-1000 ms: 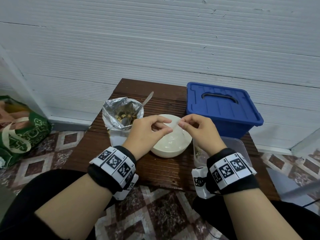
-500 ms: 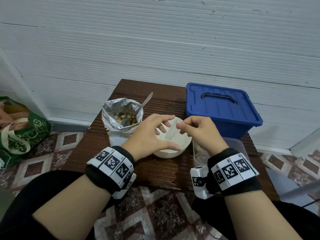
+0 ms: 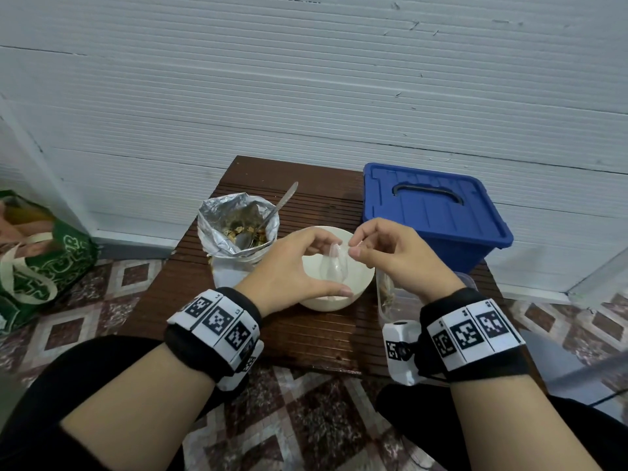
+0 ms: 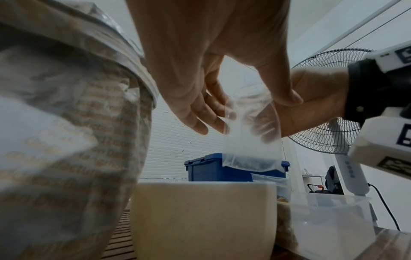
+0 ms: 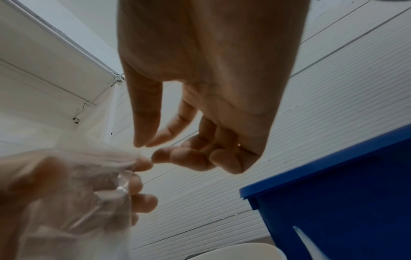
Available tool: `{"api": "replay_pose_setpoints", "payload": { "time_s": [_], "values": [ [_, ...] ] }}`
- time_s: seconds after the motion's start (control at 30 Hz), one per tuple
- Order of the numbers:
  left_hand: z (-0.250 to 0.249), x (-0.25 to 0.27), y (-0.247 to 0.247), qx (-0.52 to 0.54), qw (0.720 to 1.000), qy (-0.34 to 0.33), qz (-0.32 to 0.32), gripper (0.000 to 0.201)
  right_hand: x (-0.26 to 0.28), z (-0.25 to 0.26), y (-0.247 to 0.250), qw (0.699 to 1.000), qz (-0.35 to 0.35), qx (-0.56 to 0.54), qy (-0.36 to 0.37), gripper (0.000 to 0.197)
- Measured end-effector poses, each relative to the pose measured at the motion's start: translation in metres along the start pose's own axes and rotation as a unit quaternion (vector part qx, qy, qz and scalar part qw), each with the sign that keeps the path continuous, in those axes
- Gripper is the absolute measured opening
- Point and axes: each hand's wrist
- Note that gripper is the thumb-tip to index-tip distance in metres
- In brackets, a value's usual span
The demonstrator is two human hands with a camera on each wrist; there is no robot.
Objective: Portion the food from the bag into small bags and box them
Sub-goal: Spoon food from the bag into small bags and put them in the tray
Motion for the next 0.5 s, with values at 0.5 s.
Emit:
{"api": "replay_pose_setpoints", "payload": {
  "time_s": [0.5],
  "values": [
    [-0.0017,0.0009,0.0032,-0.004,1.000,0.007,0.002,0.050,0.0018,0.0064,0.0015,0.968,0.064,0.239,0.046,0.018]
  ]
}}
Point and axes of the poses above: each hand's wrist, its own x-axis away from the middle knuckle, its own y-axis out of the back of the hand, z = x × y, and after that the axes turned 5 degrees about z, right-handed
